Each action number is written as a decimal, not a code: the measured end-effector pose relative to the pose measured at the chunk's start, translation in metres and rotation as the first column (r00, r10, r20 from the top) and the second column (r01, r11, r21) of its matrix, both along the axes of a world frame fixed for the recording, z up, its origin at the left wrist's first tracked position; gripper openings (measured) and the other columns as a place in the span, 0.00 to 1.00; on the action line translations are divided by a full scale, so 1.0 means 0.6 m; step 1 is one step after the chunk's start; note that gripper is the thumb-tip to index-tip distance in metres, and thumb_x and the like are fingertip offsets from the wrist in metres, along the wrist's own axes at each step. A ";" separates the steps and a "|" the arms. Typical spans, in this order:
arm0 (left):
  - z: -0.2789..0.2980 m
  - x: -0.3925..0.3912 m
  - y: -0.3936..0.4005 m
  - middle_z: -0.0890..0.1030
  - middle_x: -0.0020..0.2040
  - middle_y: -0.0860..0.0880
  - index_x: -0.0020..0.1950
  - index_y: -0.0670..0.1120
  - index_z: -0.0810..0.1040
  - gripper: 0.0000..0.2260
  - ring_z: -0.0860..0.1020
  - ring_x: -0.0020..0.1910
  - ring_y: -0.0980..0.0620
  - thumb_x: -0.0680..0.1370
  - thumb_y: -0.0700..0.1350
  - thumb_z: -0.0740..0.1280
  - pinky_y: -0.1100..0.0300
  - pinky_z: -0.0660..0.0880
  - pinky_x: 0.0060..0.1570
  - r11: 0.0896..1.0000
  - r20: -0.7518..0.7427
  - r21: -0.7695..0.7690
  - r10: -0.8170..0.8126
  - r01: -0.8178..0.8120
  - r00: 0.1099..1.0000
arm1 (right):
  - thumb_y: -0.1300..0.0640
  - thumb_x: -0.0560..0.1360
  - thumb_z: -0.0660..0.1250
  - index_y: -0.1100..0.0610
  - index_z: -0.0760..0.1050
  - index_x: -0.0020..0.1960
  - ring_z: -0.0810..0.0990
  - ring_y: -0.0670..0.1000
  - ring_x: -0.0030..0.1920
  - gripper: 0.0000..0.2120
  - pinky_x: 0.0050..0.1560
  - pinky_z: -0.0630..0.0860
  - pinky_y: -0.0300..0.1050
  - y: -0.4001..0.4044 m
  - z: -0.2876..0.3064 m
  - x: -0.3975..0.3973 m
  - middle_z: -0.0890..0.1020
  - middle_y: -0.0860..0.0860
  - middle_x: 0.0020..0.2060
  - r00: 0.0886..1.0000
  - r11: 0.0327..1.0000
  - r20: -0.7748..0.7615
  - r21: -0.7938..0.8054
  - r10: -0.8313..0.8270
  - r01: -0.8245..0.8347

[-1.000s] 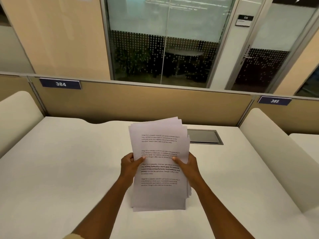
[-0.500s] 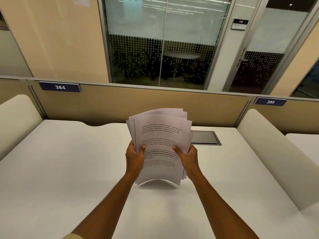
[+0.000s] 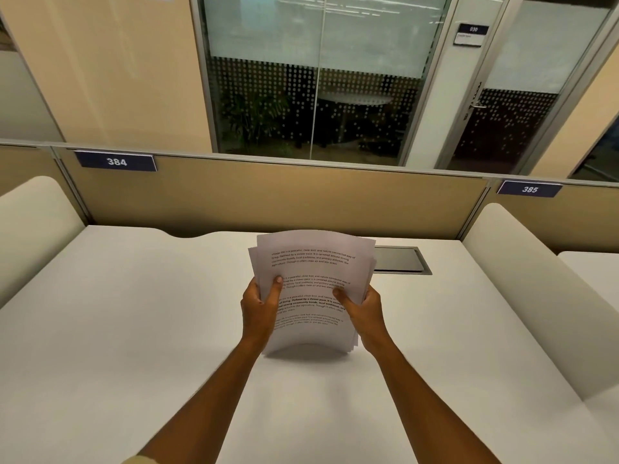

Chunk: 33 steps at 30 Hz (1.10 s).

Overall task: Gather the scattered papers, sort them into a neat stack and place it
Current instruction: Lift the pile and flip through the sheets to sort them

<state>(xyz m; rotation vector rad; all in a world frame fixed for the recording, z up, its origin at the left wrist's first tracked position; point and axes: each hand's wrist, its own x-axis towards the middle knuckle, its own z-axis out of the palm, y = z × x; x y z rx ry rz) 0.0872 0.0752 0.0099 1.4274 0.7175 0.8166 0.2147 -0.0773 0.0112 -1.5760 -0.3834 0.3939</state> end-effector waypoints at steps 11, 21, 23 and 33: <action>0.013 0.010 0.002 0.84 0.50 0.46 0.59 0.50 0.77 0.23 0.84 0.46 0.44 0.72 0.64 0.64 0.47 0.84 0.43 0.999 0.006 -0.052 -0.006 0.006 1.000 | 0.41 0.67 0.73 0.47 0.72 0.60 0.84 0.53 0.49 0.25 0.43 0.84 0.47 0.002 0.004 -0.008 0.82 0.49 0.51 0.998 0.999 0.041 0.008 -0.048 0.048; 0.075 0.041 0.008 0.83 0.38 0.48 0.41 0.48 0.77 0.27 0.83 0.35 0.49 0.69 0.72 0.59 0.64 0.75 0.29 0.980 -0.026 -0.074 0.184 -0.185 0.983 | 0.34 0.72 0.61 0.47 0.71 0.55 0.84 0.54 0.46 0.20 0.43 0.85 0.51 0.030 0.061 -0.005 0.82 0.54 0.47 0.974 0.979 0.120 0.091 -0.190 0.180; 0.084 0.045 0.007 0.83 0.38 0.49 0.40 0.48 0.76 0.27 0.82 0.35 0.50 0.69 0.72 0.59 0.64 0.75 0.29 0.975 -0.040 -0.069 0.208 -0.210 0.977 | 0.34 0.72 0.59 0.50 0.71 0.52 0.83 0.54 0.43 0.21 0.39 0.83 0.47 0.036 0.069 -0.008 0.82 0.54 0.44 0.964 0.970 0.125 0.095 -0.236 0.225; 0.107 0.055 0.001 0.81 0.35 0.49 0.34 0.48 0.73 0.26 0.80 0.33 0.49 0.72 0.71 0.60 0.62 0.73 0.31 0.942 -0.111 -0.055 0.325 -0.332 0.939 | 0.23 0.66 0.55 0.51 0.70 0.45 0.81 0.53 0.40 0.31 0.33 0.76 0.43 0.057 0.116 -0.017 0.81 0.54 0.40 0.902 0.906 -0.090 -0.022 -0.422 0.422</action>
